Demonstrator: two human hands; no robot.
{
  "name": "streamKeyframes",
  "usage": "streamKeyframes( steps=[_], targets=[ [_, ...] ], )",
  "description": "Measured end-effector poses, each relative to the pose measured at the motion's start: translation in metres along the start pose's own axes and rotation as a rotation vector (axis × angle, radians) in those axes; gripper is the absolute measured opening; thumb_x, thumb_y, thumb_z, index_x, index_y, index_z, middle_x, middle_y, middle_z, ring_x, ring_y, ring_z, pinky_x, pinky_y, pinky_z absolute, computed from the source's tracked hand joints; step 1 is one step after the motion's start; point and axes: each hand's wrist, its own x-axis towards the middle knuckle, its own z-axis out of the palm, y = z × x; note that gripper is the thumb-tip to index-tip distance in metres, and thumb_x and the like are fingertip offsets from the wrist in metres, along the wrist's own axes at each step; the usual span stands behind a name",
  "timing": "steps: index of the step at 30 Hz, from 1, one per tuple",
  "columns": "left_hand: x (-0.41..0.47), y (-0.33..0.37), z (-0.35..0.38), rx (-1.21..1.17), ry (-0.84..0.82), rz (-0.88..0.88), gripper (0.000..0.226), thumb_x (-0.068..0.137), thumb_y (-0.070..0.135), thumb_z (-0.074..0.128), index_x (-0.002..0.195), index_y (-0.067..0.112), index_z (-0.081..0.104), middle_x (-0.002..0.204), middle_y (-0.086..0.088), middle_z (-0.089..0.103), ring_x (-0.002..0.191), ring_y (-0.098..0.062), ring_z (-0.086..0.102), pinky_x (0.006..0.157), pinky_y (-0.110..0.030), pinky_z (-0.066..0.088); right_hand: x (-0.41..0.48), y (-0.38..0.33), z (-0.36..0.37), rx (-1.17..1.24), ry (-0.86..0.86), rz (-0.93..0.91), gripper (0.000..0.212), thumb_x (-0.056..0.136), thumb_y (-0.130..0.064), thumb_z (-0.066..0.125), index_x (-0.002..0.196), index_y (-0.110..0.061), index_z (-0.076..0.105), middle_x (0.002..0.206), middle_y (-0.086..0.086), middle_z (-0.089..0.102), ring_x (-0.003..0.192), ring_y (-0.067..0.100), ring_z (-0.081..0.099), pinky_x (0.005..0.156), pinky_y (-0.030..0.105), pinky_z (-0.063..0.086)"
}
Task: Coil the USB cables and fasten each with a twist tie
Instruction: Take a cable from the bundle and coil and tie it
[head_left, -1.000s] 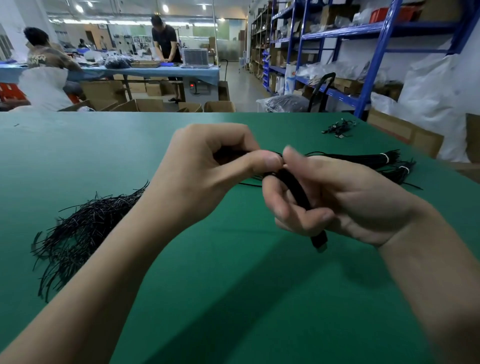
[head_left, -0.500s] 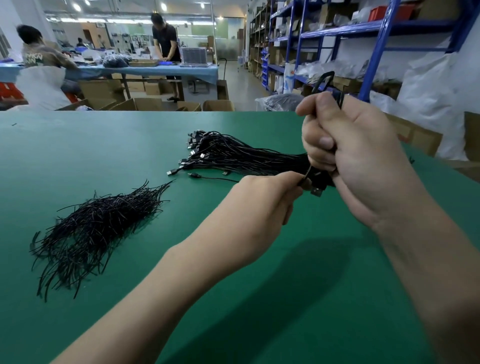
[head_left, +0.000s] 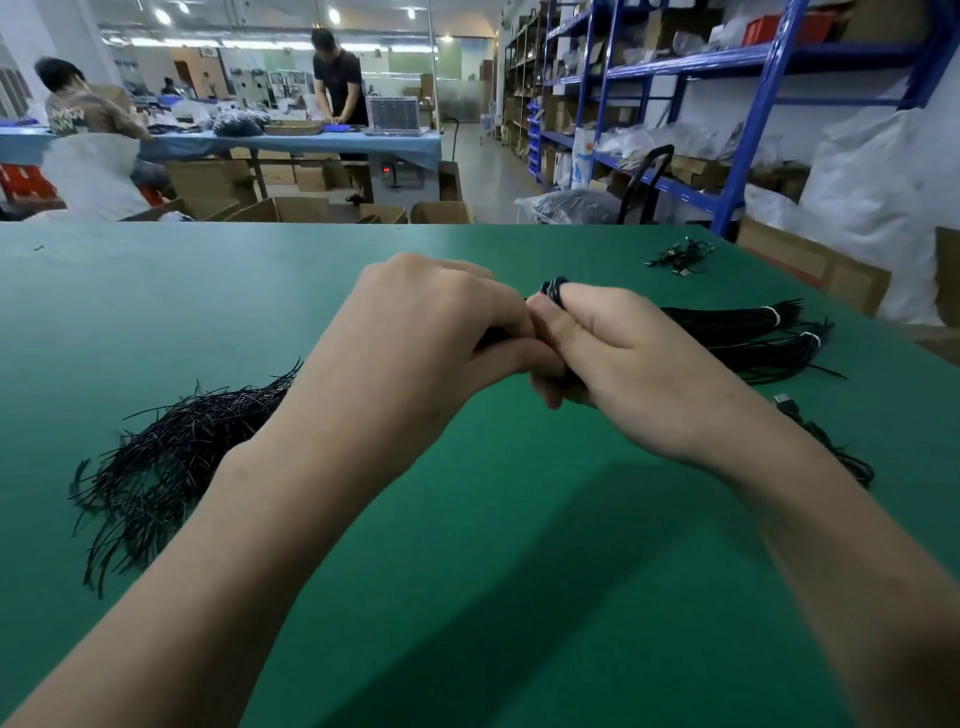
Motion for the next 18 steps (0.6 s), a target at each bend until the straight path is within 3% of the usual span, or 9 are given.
streamKeyframes(
  steps=[2,6,10,12,14,18],
  targets=[
    [-0.001,-0.003,0.000,0.014,0.046,-0.014,0.024,0.084,0.043,0.077,0.077,0.020,0.079,0.070,0.003,0.069,0.061,-0.015,0.056,0.062,-0.042,0.048,-0.001,0.000,0.001,0.056,-0.070,-0.012,0.049,0.108,-0.039,0.036,0.075,-0.006,0.052,0.058,-0.002,0.049,0.057,0.022,0.039,0.058,0.043,0.036],
    [-0.001,-0.007,-0.001,-0.035,0.077,-0.013,0.023,0.081,0.041,0.080,0.072,0.021,0.078,0.068,0.006,0.070,0.062,-0.014,0.063,0.064,-0.041,0.051,-0.001,-0.001,-0.005,0.194,-0.198,-0.005,0.067,0.102,-0.059,0.023,0.085,-0.017,0.073,0.056,-0.010,0.036,0.052,0.010,0.029,0.051,0.020,0.026],
    [-0.001,-0.011,0.001,-0.046,0.130,0.015,0.026,0.082,0.039,0.078,0.097,0.018,0.077,0.074,0.007,0.069,0.067,-0.010,0.064,0.067,-0.034,0.052,-0.003,0.000,-0.006,0.194,-0.280,0.014,0.067,0.096,-0.068,0.030,0.075,-0.018,0.068,0.058,-0.010,0.038,0.051,0.007,0.033,0.051,0.017,0.030],
    [-0.001,-0.015,0.003,-0.032,0.050,0.064,0.028,0.085,0.033,0.074,0.110,0.020,0.077,0.084,0.005,0.071,0.074,-0.013,0.066,0.070,-0.035,0.052,-0.006,0.000,-0.008,0.157,-0.329,0.020,0.053,0.093,-0.064,0.044,0.070,-0.021,0.064,0.055,-0.013,0.039,0.050,0.005,0.034,0.049,0.016,0.029],
    [0.000,-0.018,0.006,-0.048,-0.033,0.091,0.026,0.088,0.032,0.071,0.110,0.022,0.078,0.088,0.005,0.071,0.077,-0.013,0.066,0.070,-0.036,0.052,-0.008,0.003,-0.011,0.118,-0.387,0.021,0.039,0.096,-0.050,0.058,0.067,-0.023,0.056,0.055,-0.016,0.034,0.049,0.003,0.030,0.047,0.015,0.026],
    [-0.001,-0.019,0.014,-0.051,-0.078,0.081,0.026,0.090,0.039,0.065,0.104,0.021,0.077,0.086,0.008,0.072,0.076,-0.011,0.066,0.069,-0.037,0.053,-0.011,0.010,-0.017,0.268,-0.509,0.079,0.024,0.100,-0.030,0.059,0.080,-0.017,0.063,0.058,-0.012,0.039,0.051,0.006,0.032,0.048,0.014,0.027]
  ],
)
